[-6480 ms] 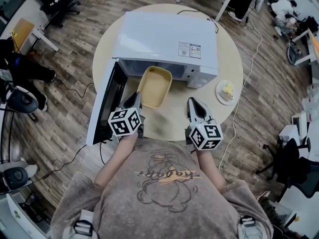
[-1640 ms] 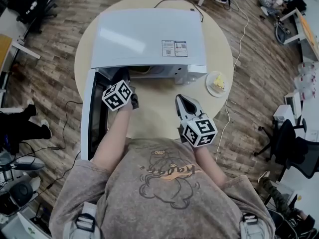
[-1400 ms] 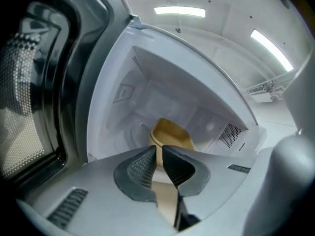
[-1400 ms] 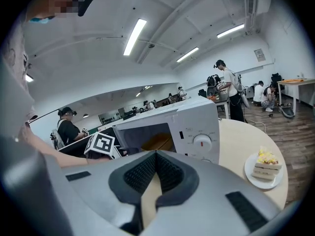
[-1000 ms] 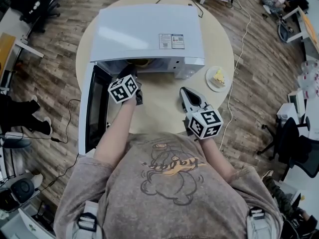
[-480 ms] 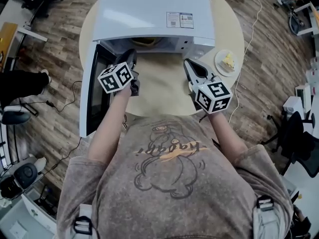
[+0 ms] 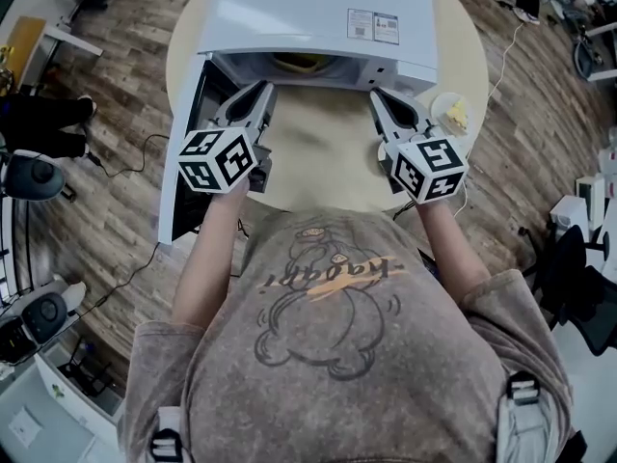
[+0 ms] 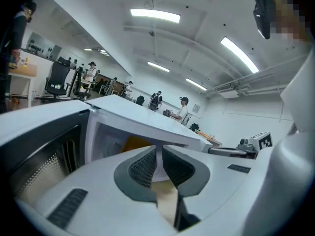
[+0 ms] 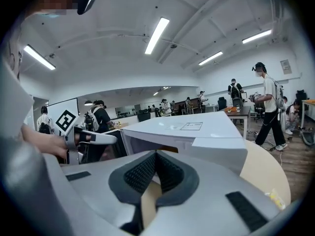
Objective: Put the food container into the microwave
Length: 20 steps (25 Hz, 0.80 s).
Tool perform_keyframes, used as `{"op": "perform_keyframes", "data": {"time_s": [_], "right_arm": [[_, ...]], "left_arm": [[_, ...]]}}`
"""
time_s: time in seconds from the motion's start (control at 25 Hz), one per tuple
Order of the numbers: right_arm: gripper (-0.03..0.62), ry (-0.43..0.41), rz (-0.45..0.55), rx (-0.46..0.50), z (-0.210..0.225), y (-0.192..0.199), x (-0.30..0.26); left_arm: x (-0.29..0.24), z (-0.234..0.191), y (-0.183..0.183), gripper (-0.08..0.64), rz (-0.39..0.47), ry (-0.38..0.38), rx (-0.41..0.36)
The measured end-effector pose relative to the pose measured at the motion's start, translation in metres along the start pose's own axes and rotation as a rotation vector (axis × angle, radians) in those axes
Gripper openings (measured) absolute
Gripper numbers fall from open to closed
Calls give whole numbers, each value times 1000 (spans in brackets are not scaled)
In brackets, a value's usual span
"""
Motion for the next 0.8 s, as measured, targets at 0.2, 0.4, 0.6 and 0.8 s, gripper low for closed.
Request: {"op": "perform_keyframes", "data": {"time_s": [0.2, 0.4, 0.6, 0.8], "right_arm": [[0, 21, 36, 42, 1, -11, 11], [0, 28, 87, 63, 3, -12, 23], [0, 12, 117, 77, -2, -7, 31], [0, 9, 139, 77, -6, -7, 33]], "left_arm": [[19, 9, -14, 56, 71, 29, -42], [31, 18, -18, 49, 159, 61, -104], [34, 23, -15, 40, 199, 97, -134], [39, 23, -8, 35, 188, 94, -177]]}}
Point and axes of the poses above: the fingertips, and each gripper's own axes: x backward along the fingers, z to its right, y out of its underside, the point moved 3 cm from there along x, backward along the fingers, and after that the axes turned 11 degrees about z, right-handed, at the moved point
